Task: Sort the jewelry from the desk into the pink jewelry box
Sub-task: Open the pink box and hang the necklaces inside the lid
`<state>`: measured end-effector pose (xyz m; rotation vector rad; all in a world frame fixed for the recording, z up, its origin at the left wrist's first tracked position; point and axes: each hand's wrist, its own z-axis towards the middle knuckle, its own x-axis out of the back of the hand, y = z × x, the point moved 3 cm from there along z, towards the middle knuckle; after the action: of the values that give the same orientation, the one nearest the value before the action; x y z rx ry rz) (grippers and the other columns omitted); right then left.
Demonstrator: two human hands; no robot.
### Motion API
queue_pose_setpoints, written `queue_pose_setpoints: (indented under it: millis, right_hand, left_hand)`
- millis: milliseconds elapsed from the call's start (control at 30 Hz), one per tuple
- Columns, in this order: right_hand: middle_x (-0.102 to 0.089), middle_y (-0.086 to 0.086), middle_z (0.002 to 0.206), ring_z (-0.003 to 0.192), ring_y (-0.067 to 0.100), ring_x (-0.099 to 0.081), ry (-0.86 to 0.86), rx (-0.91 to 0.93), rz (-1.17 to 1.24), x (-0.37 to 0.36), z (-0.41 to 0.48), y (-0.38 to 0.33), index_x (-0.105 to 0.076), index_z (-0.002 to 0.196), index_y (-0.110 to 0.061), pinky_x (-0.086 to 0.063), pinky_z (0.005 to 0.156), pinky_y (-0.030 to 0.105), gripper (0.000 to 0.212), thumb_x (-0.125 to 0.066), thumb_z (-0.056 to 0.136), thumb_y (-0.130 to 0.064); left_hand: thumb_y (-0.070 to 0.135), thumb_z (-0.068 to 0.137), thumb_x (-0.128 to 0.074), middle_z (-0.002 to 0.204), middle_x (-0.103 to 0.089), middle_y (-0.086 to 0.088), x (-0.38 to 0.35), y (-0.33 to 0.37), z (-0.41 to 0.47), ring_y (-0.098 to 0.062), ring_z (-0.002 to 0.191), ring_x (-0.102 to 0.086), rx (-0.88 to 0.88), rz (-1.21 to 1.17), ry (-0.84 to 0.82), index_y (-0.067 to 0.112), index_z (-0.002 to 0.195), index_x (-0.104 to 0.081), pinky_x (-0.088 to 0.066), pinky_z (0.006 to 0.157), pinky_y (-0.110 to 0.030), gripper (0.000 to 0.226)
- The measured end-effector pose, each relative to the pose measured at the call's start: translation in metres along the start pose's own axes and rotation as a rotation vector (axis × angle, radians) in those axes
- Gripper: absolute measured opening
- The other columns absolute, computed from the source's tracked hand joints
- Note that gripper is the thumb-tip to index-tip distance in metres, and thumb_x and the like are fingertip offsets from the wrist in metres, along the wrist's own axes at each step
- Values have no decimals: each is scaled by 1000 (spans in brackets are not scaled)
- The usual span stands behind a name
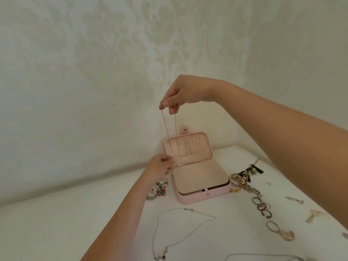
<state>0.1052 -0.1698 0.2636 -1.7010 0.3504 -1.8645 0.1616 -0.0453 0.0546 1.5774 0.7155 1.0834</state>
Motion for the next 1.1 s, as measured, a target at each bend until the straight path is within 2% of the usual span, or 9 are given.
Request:
queue_pose_setpoints:
  millis: [67, 167, 267, 333, 600, 767, 867, 967, 1100]
  right_hand:
    - [-71, -1, 81, 75, 7, -67, 2, -22, -56, -2, 11, 9, -73, 102, -18, -47, 84, 20, 17, -62, 90, -24]
    - [-66, -6, 73, 62, 4, -56, 39, -38, -113, -2, 24, 23, -73, 102, -18, -46, 68, 13, 17, -62, 90, -24]
    - [-62, -9, 72, 56, 4, -43, 58, -29, -183, -5, 33, 35, -73, 101, -22, -37, 53, 9, 17, -59, 92, -25]
    - [-59, -8, 73, 57, 8, -42, 40, -26, -195, -8, 37, 41, -73, 101, -21, -36, 52, 12, 17, -59, 92, -25]
    - [-59, -9, 66, 54, 6, -48, 55, 13, -242, 5, 52, 48, -74, 97, -22, -39, 54, 7, 15, -65, 87, -30]
    - [-56, -16, 48, 56, 6, -49, 85, 6, -232, 17, 60, 48, -74, 95, -26, -37, 52, 1, 13, -66, 87, -31]
    - [-58, -17, 50, 57, 5, -51, 87, 5, -205, 19, 62, 47, -74, 96, -24, -41, 57, 5, 13, -65, 88, -29]
    - [-57, -18, 46, 56, 4, -51, 110, -3, -171, 19, 61, 47, -73, 98, -21, -39, 51, 3, 13, -64, 89, -26]
    - [-62, -6, 68, 52, 1, -56, 138, -10, -107, 19, 61, 48, -73, 102, -14, -50, 60, 9, 17, -63, 90, -21]
  left_hand:
    - [15, 91, -55, 92, -56, 1, -6, 0, 11, -15, 85, -55, -131, 316, 139, 14, 103, -60, -42, 68, -20, 13]
    - [24, 89, -55, 111, -48, -5, -17, -5, 15, -26, 107, -45, -287, 667, 261, 20, 116, -58, -38, 93, -29, 27]
    - [33, 90, -51, 121, -42, -7, -24, -9, 16, -27, 110, -38, -346, 896, 277, 26, 127, -50, -36, 95, -34, 38]
    - [35, 92, -49, 119, -42, -7, -23, -8, 17, -26, 109, -38, -360, 949, 291, 26, 127, -50, -36, 91, -33, 36]
    - [24, 93, -48, 106, -50, -14, -23, -12, 19, -28, 101, -42, -392, 827, 310, 8, 114, -56, -34, 90, -32, 27]
    - [19, 90, -48, 105, -49, -14, -24, -11, 18, -29, 103, -41, -397, 749, 305, 7, 112, -57, -38, 91, -37, 26]
    - [20, 90, -50, 105, -47, -13, -24, -13, 19, -28, 102, -40, -382, 742, 308, 8, 111, -57, -37, 91, -36, 25]
    - [21, 89, -53, 104, -46, -12, -25, -14, 20, -29, 101, -41, -387, 733, 319, 7, 109, -58, -37, 90, -35, 25]
    - [23, 89, -55, 105, -46, -11, -25, -16, 20, -28, 101, -40, -387, 729, 333, 8, 110, -58, -37, 89, -33, 26]
